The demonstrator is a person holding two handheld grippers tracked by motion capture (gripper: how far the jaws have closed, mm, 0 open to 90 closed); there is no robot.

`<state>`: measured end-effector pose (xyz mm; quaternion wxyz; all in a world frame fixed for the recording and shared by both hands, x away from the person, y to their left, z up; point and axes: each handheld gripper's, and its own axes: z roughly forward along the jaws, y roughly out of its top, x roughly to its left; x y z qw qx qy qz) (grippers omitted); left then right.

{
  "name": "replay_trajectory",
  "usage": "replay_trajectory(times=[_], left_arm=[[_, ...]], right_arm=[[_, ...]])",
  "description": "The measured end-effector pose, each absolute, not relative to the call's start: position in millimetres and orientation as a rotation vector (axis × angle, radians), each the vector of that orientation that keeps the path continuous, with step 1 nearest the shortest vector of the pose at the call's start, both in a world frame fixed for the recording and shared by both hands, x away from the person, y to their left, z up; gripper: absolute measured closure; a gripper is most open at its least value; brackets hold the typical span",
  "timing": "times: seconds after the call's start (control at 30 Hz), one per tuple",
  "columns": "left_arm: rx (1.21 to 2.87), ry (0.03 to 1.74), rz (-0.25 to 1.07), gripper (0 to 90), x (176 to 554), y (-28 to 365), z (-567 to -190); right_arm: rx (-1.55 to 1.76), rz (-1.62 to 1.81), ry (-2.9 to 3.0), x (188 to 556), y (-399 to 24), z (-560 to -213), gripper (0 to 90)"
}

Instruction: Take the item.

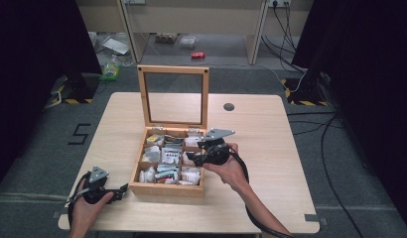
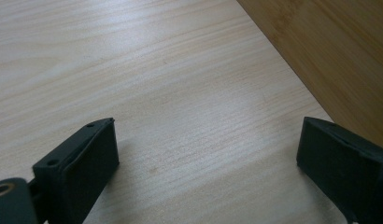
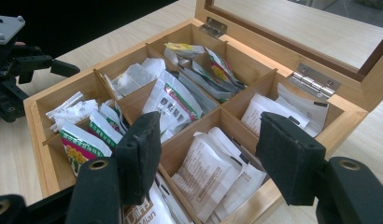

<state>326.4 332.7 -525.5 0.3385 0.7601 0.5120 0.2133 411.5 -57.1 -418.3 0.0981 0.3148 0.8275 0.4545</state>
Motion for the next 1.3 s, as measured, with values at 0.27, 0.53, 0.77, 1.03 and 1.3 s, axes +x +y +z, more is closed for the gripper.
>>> replay_trajectory(times=[0.27, 0.53, 0.77, 1.03, 1.3], left_arm=[[1.981, 1.333, 0.554, 4.7, 326.5, 332.7, -525.5], [1.981, 1.333, 0.554, 4.7, 326.5, 332.7, -525.5], [1.981, 1.333, 0.555, 4.7, 326.5, 332.6, -525.5], [1.981, 1.333, 0.554, 4.7, 326.5, 332.7, -525.5], [1.981, 1.333, 0.555, 4.7, 326.5, 332.7, -525.5]], right_arm=[[0.898, 1.310, 2.458, 411.1, -56.6, -417.3, 45.6], [0.847, 1.266, 2.495, 414.7, -51.3, -421.9, 54.2], [0.803, 1.202, 2.539, 417.2, -44.0, -429.2, 58.7], [0.820, 1.162, 2.568, 425.9, -42.5, -436.7, 58.9], [0.849, 1.114, 2.587, 434.7, -41.7, -444.4, 57.9]])
